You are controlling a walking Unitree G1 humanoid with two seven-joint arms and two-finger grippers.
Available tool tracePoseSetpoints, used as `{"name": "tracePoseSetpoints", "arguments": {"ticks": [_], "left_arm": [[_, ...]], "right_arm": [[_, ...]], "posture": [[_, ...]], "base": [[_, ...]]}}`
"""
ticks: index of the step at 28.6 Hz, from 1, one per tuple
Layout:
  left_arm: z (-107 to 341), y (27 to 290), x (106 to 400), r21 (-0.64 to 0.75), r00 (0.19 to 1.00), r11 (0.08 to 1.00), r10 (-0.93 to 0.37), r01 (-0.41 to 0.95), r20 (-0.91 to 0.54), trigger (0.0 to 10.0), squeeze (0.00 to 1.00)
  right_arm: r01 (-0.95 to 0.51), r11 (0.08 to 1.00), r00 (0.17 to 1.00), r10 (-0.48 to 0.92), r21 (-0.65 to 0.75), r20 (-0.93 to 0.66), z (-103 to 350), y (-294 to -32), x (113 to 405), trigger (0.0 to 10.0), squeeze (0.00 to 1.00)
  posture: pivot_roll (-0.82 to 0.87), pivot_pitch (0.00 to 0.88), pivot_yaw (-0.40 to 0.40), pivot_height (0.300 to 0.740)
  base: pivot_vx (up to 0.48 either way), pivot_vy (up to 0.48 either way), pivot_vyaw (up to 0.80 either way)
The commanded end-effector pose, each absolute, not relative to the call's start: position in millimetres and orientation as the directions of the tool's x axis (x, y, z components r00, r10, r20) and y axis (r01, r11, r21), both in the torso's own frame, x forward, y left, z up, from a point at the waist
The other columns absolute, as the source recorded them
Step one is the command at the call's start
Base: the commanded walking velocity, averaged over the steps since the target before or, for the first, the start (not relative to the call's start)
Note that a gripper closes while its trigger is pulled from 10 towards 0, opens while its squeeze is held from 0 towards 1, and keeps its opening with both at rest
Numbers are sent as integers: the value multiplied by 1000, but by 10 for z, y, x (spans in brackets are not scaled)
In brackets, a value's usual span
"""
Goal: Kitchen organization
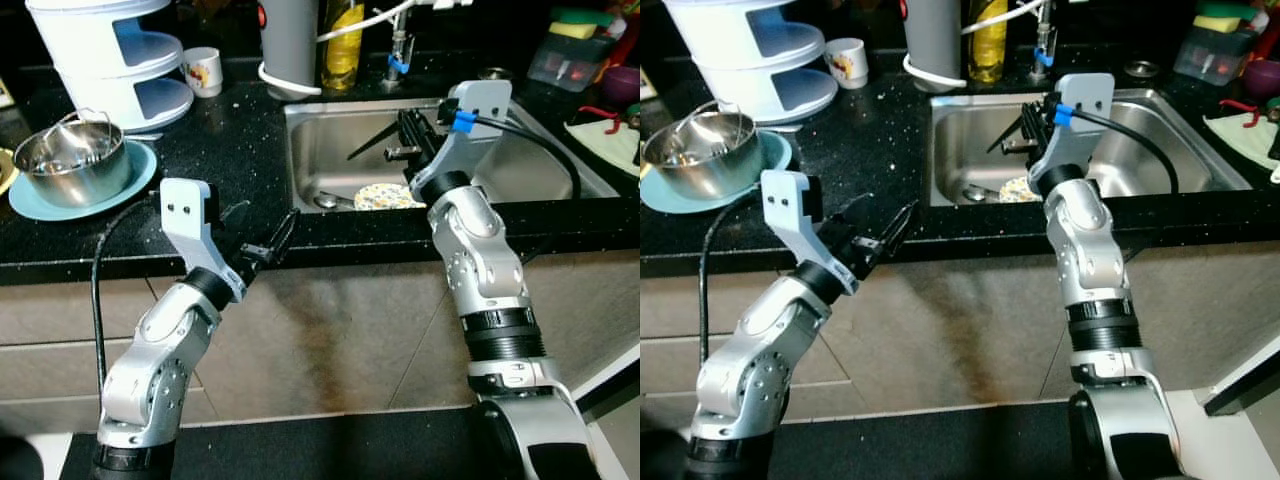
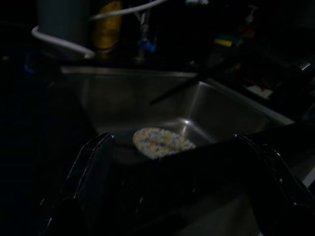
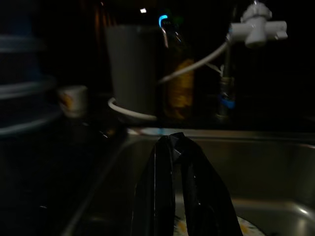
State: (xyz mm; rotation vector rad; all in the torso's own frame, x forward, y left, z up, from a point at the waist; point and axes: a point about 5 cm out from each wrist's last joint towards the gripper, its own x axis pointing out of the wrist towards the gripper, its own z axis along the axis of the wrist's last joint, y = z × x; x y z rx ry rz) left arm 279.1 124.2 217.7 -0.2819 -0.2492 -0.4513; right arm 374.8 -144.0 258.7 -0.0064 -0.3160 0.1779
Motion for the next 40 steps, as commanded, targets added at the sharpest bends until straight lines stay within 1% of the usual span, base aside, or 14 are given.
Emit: {"name": "tracePoseSetpoints", "arguments": {"ticks": [1,18,24,30,35,39,40], "left_arm": [[2219,1209,2779,-202,860,854,-412,480,303,10000,0],[2296,1182,2769,-192,844,844,-427,501,324,10000,0],[2304,1178,2770,-190,842,842,-432,505,323,10000,0],[2295,1165,2765,-204,840,835,-437,512,321,10000,0],[2197,1098,2716,-202,826,810,-494,551,271,10000,0],[2157,1082,2698,-197,823,805,-510,559,251,10000,0],[2095,1092,2694,-177,832,818,-509,547,218,10000,0]], "right_arm": [[-153,986,951,165,-67,262,2521,-1444,3781,10000,0],[-138,988,958,152,-76,243,2490,-1448,3796,10000,0],[-125,987,966,144,-99,216,2446,-1452,3803,10000,0],[-88,976,989,110,-199,100,2311,-1516,3844,10000,0],[-51,944,998,38,-327,-48,2174,-1594,3882,10000,0],[-65,936,996,39,-346,-81,2142,-1578,3884,10000,0],[-114,927,987,64,-359,-148,2048,-1511,3875,10000,0]], "posture": [[14,0,3,740],[15,0,3,740],[15,0,5,740],[19,0,6,740],[18,0,8,740],[17,0,5,740],[16,0,4,740]], "base": [[285,0,0],[325,0,0],[336,0,0],[186,0,0],[0,0,0],[0,0,0],[0,0,0]]}}
